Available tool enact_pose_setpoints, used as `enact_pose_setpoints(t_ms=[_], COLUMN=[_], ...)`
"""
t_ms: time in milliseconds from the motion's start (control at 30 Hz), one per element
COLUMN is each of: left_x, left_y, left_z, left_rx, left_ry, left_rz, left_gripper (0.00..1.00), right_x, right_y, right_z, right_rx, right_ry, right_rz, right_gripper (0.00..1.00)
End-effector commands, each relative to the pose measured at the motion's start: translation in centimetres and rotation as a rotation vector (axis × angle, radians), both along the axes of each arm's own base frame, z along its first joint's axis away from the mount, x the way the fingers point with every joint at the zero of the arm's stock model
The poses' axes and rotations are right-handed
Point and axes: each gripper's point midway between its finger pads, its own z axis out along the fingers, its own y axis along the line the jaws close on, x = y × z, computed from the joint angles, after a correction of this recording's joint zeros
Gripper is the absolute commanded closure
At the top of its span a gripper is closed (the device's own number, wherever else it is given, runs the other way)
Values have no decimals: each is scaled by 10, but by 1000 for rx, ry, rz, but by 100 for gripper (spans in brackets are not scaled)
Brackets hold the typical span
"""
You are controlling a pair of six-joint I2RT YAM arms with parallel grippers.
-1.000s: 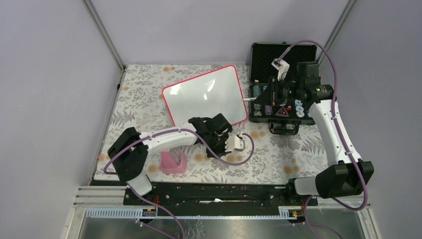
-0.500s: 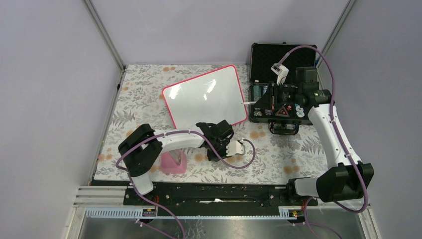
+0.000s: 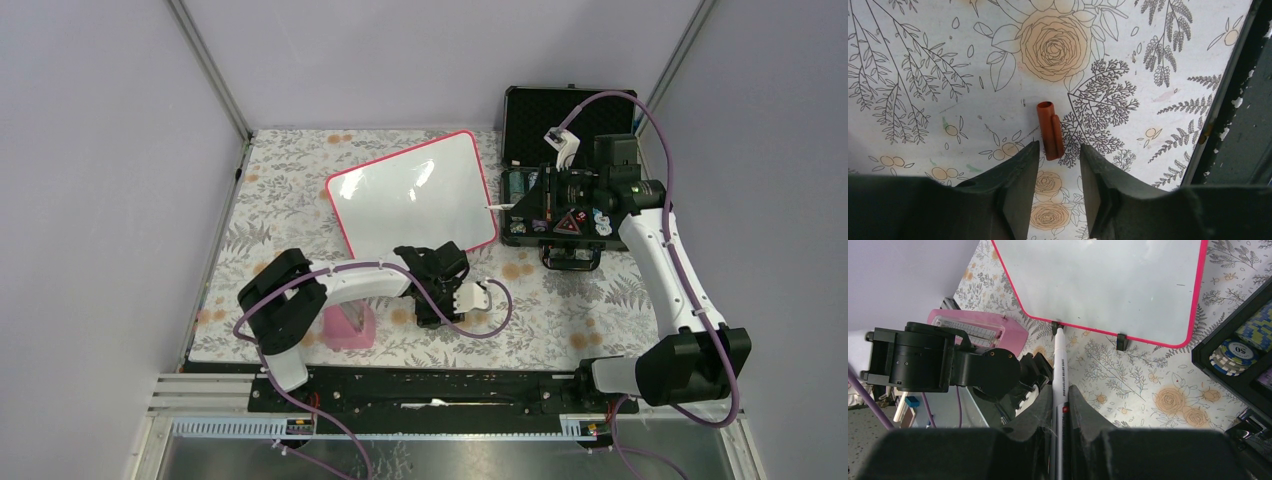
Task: Write a sentence on the whiteboard
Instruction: Put down the pen cap at the corner of the board, then hold the whiteboard on the whiteboard stand.
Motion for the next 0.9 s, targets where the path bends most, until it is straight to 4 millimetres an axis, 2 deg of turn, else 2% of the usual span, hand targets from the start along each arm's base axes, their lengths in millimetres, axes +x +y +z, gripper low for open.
enact_pose_setpoints(t_ms=[0, 167, 267, 333, 467, 567, 667, 733, 800, 867], left_x=[1, -2, 0, 7, 38, 66, 99, 113, 126, 134], left_y=[-11, -21, -25, -24, -9, 17, 60, 92, 128, 160], left_z=[27, 71, 103, 128, 179, 221, 261, 288, 305, 313], left_rx=[-53, -130, -195, -258, -421, -562, -682, -774, -840, -880], left_ry=[-6, -2, -12, -15, 12, 21, -34, -94, -138, -147], left_rz=[1, 8, 22, 53, 192, 331, 508, 614, 733, 836], left_gripper=[52, 28, 3, 1, 1, 1, 1, 1, 1, 1], right_x=[3, 5, 6, 7, 12, 15, 18, 20, 23, 25], right_y=[3, 6, 8, 10, 15, 26, 43, 57, 74, 92], right_z=[7, 10, 13, 17, 24, 28, 34, 40, 46, 54], right_rx=[14, 2, 1, -1, -11, -31, -53, -53, -52, -50], right_ry=[-34, -62, -69, -83, -113, -134, -173, -196, -223, -258], right_rz=[18, 40, 50, 58, 73, 108, 152, 188, 222, 257], right_gripper=[100, 100, 100, 100, 100, 100, 100, 100, 100, 100])
